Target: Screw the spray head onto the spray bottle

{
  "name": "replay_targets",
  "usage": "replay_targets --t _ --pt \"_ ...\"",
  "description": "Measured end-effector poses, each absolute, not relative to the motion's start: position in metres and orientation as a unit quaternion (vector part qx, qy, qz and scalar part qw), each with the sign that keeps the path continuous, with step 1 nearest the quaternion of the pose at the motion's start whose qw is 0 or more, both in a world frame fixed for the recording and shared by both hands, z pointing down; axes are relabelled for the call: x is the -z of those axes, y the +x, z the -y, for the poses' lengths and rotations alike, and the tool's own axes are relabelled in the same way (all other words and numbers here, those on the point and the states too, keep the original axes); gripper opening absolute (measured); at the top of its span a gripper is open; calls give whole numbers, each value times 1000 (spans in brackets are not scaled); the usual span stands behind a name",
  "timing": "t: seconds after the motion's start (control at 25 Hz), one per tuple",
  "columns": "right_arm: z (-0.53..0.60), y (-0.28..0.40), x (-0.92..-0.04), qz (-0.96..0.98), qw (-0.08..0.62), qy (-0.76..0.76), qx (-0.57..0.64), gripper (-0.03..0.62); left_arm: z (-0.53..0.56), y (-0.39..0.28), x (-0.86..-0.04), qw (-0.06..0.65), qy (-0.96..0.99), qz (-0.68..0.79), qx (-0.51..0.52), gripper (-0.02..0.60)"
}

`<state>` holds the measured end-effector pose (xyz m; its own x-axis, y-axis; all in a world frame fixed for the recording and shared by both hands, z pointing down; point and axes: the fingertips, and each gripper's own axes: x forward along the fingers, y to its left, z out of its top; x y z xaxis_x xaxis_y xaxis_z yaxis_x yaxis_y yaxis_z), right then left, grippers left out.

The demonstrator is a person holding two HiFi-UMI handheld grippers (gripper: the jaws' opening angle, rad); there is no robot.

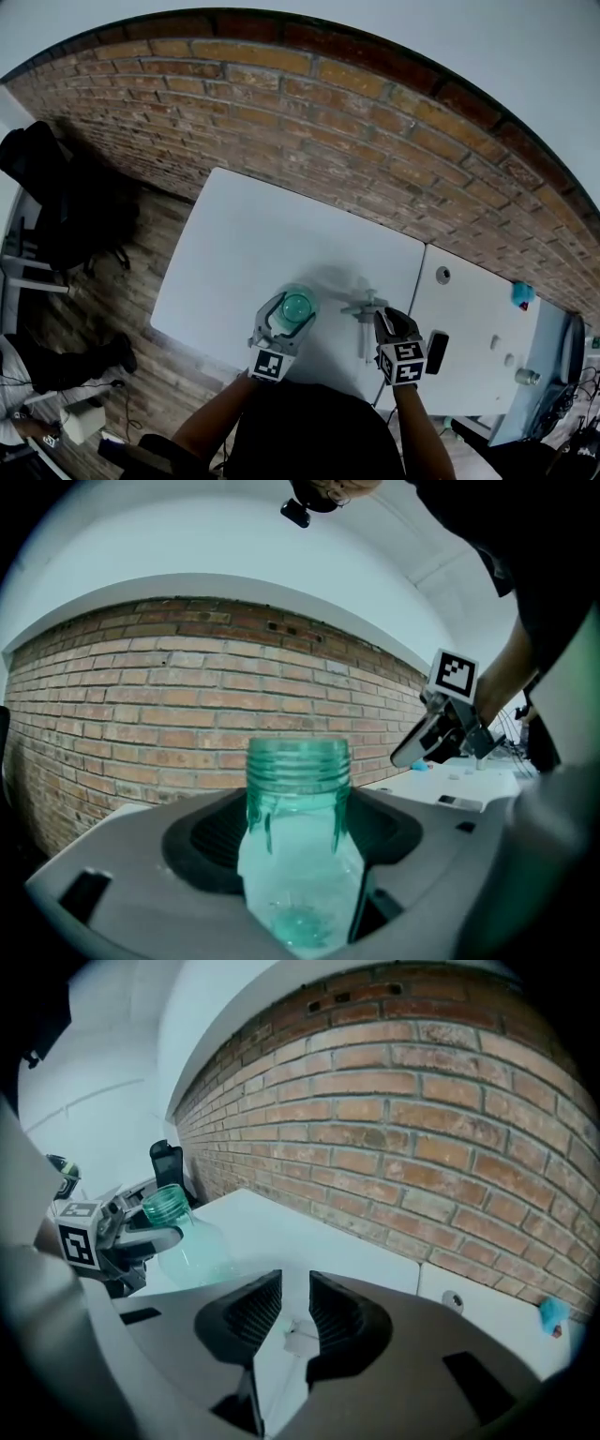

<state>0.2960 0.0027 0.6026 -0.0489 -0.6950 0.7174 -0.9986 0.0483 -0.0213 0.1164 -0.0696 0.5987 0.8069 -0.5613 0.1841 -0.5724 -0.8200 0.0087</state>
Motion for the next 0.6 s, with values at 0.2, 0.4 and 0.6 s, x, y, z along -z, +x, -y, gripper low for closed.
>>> replay_targets --t 0.2,0.4,0.6 --pt "7 302 -632 653 282 625 -320 101 71 116 -598 26 951 298 -85 318" --pt "14 312 -655 639 304 619 -341 101 72 116 -596 22 952 296 -79 319" --pt "10 319 -688 619 324 610 -374 101 71 112 -595 21 948 307 -79 319"
